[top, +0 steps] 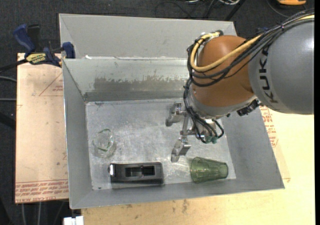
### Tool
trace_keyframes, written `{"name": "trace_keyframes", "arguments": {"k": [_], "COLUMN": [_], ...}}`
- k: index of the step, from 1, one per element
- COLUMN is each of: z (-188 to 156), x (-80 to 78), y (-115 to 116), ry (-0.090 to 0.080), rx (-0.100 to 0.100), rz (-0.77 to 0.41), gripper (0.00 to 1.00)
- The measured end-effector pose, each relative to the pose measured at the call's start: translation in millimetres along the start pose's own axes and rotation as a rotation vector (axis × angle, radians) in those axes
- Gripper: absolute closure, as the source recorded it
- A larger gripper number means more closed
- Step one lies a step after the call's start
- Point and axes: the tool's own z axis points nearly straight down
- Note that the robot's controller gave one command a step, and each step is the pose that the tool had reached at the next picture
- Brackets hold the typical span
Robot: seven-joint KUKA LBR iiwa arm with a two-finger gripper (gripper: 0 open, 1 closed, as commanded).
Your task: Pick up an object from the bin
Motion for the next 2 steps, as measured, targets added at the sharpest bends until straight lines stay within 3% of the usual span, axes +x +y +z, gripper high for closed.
{"name": "trace_keyframes", "arguments": {"k": [1,2], "z": [-4,22], "x": [-1.6,3.4], "y": [0,11], "ry": [-0.008,-0.014], "rx": [-0.001,0.000], "rz": [0.002,-0.076], "gripper": [0.00,0.00]}}
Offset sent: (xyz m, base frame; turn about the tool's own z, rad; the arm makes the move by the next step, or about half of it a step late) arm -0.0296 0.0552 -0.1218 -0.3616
